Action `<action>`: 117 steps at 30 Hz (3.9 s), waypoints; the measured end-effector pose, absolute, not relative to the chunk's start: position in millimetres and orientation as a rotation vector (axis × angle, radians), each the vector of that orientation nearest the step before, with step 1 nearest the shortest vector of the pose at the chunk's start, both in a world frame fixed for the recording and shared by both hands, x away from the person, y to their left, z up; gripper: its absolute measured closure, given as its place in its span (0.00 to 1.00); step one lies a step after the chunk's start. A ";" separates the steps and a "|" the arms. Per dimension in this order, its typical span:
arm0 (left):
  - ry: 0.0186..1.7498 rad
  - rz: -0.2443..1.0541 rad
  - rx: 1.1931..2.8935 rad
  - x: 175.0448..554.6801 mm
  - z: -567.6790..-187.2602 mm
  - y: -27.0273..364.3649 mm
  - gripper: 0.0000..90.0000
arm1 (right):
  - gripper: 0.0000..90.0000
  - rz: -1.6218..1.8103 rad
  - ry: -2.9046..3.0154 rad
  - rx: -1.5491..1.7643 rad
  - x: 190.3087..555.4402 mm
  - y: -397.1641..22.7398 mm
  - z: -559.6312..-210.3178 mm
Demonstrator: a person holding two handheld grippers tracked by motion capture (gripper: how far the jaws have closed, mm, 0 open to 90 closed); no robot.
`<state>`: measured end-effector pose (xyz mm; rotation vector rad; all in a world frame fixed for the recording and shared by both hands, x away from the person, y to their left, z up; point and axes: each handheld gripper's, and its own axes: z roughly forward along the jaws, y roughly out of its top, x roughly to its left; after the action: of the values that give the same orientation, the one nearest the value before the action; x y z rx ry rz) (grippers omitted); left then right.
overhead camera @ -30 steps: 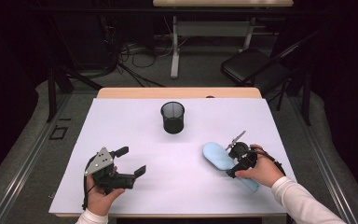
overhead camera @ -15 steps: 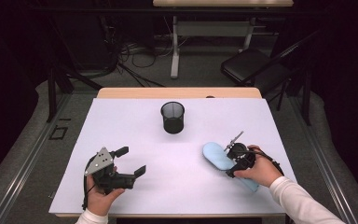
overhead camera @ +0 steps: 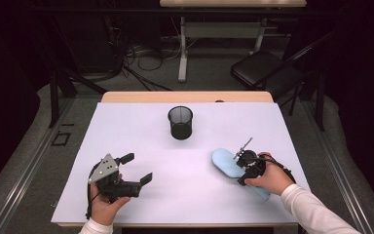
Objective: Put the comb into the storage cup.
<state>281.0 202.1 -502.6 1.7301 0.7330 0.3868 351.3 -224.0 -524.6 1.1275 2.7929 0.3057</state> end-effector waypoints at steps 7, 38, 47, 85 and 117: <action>0.731 0.385 1.727 281.1 -502.8 202.1 0.04 | 0.55 0.246 2.803 1.119 351.5 -223.5 -522.8; 0.731 0.386 1.728 281.1 -502.9 202.2 0.04 | 0.72 0.255 2.820 1.103 352.4 -220.4 -524.7; 0.733 0.388 1.731 280.9 -502.7 202.0 0.04 | 0.74 0.292 2.809 1.131 351.3 -221.0 -526.2; 0.733 0.390 1.725 281.2 -503.1 202.1 0.04 | 0.77 0.339 2.792 1.147 347.6 -225.9 -523.8; 0.754 0.408 1.728 280.8 -504.8 203.3 0.04 | 0.77 0.605 2.674 1.158 343.9 -226.2 -502.2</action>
<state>280.8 203.3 -504.8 1.7285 0.7537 0.4076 343.9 -226.2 -502.2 1.1581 2.6743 0.6052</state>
